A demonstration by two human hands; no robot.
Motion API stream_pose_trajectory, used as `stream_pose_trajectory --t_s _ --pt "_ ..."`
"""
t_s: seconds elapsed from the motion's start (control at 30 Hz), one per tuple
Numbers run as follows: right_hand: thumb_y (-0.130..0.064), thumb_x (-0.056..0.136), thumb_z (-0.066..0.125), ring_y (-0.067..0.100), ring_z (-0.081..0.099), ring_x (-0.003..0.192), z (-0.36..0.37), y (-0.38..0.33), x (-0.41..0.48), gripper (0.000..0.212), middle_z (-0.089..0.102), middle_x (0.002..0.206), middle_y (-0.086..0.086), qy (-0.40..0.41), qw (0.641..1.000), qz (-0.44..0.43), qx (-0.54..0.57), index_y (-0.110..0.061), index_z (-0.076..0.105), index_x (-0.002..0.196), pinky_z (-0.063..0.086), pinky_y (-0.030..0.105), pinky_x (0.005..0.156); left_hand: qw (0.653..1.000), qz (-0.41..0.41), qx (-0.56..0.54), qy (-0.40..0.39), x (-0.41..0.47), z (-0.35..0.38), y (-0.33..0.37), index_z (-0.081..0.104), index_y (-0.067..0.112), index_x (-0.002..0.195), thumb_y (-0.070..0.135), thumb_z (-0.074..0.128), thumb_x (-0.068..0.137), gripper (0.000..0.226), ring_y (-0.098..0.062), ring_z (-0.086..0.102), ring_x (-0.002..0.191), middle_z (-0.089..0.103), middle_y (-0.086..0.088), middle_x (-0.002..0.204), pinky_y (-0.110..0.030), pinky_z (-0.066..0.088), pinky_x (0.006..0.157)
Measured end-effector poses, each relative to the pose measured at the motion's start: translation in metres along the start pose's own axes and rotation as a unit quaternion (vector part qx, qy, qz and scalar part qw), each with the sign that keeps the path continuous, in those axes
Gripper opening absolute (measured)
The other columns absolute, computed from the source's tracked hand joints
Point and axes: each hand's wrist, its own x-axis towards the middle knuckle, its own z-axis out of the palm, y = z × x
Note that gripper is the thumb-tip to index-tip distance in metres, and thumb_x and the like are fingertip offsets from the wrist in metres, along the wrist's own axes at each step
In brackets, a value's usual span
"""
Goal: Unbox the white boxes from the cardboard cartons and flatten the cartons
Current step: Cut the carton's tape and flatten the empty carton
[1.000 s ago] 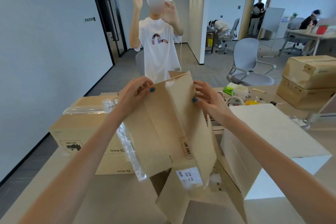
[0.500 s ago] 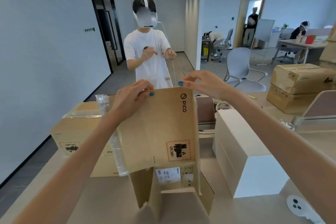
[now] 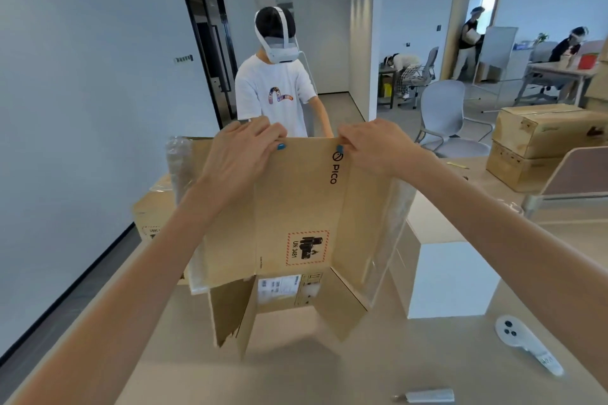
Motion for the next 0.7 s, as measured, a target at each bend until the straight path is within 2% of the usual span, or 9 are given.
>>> stream_pose_trajectory --t_s 0.07,0.13,0.2,0.27,0.33,0.43,0.5,0.63,0.7 --pt "-0.024 0.103 0.034 0.030 0.059 0.078 -0.005 -0.005 -0.015 0.014 0.045 0.095 0.000 0.000 1.000 -0.007 -0.013 -0.015 0.044 0.104 0.051 0.045 0.075 0.999 -0.007 0.036 -0.013 -0.001 -0.015 0.011 0.061 0.017 0.105 0.010 0.052 0.098 0.013 -0.025 0.056 0.068 0.057 -0.005 0.085 -0.036 0.042 0.067" --pt "-0.022 0.103 0.032 0.032 0.059 0.077 -0.014 -0.007 -0.028 0.015 0.042 0.094 -0.001 -0.001 1.000 -0.011 0.009 -0.015 0.045 0.106 0.051 0.045 0.073 0.997 -0.030 0.064 -0.028 -0.002 -0.031 0.022 0.057 0.017 0.105 0.002 0.055 0.093 0.020 -0.025 0.050 0.065 0.052 -0.006 0.080 -0.035 0.038 0.066" --pt "-0.024 0.102 0.032 0.033 0.057 0.078 -0.024 -0.007 -0.037 0.016 0.048 0.091 0.002 -0.019 0.998 -0.021 0.062 -0.019 0.045 0.096 0.049 0.042 0.073 0.996 -0.038 0.079 -0.029 -0.007 -0.046 0.028 0.053 0.017 0.106 -0.005 0.053 0.089 0.028 -0.025 0.044 0.063 0.048 -0.005 0.076 -0.034 0.031 0.065" --pt "-0.026 0.101 0.036 0.033 0.055 0.076 -0.033 -0.005 -0.045 0.022 0.044 0.081 0.000 -0.033 0.991 -0.033 0.125 -0.027 0.040 0.079 0.042 0.039 0.068 0.995 -0.029 0.086 -0.029 -0.014 -0.060 0.032 0.050 0.016 0.107 -0.009 0.048 0.085 0.033 -0.025 0.041 0.063 0.045 -0.005 0.074 -0.034 0.029 0.065" --pt "-0.025 0.100 0.041 0.026 0.049 0.070 -0.040 -0.005 -0.049 0.029 0.042 0.075 -0.003 -0.044 0.984 -0.048 0.165 -0.029 0.039 0.072 0.035 0.033 0.061 0.996 -0.023 0.077 -0.031 -0.023 -0.070 0.035 0.048 0.017 0.106 -0.010 0.044 0.082 0.037 -0.025 0.039 0.064 0.043 -0.004 0.073 -0.035 0.029 0.066" --pt "-0.023 0.100 0.047 0.011 0.039 0.064 -0.048 -0.007 -0.055 0.024 0.043 0.070 -0.003 -0.091 0.971 -0.072 0.210 -0.019 0.049 0.077 0.028 0.027 0.060 0.997 -0.027 0.054 -0.050 -0.033 -0.070 0.036 0.047 0.018 0.106 -0.009 0.043 0.078 0.039 -0.025 0.043 0.066 0.045 -0.003 0.074 -0.036 0.033 0.069" --pt "-0.025 0.100 0.048 0.007 0.037 0.063 -0.045 -0.009 -0.059 0.023 0.043 0.070 -0.005 -0.122 0.964 -0.084 0.220 -0.012 0.054 0.082 0.028 0.025 0.061 0.996 -0.035 0.032 -0.074 -0.042 -0.060 0.035 0.046 0.020 0.104 -0.009 0.044 0.077 0.040 -0.026 0.046 0.066 0.047 -0.002 0.074 -0.035 0.032 0.068" --pt "-0.023 0.101 0.046 0.013 0.048 0.079 -0.011 -0.004 -0.059 0.016 0.055 0.088 0.002 -0.179 0.959 -0.089 0.201 -0.013 0.058 0.100 0.036 0.026 0.073 0.991 -0.038 -0.048 -0.118 -0.057 -0.030 0.040 0.043 0.024 0.102 -0.006 0.046 0.083 0.036 -0.026 0.051 0.069 0.057 -0.002 0.080 -0.038 0.035 0.069" --pt "-0.023 0.100 0.046 0.017 0.050 0.083 0.012 0.002 -0.056 0.018 0.059 0.094 0.009 -0.201 0.954 -0.083 0.205 -0.011 0.060 0.102 0.038 0.028 0.075 0.986 -0.046 -0.090 -0.130 -0.063 -0.012 0.045 0.049 0.020 0.104 -0.002 0.045 0.090 0.026 -0.027 0.051 0.070 0.062 -0.003 0.084 -0.036 0.029 0.064"
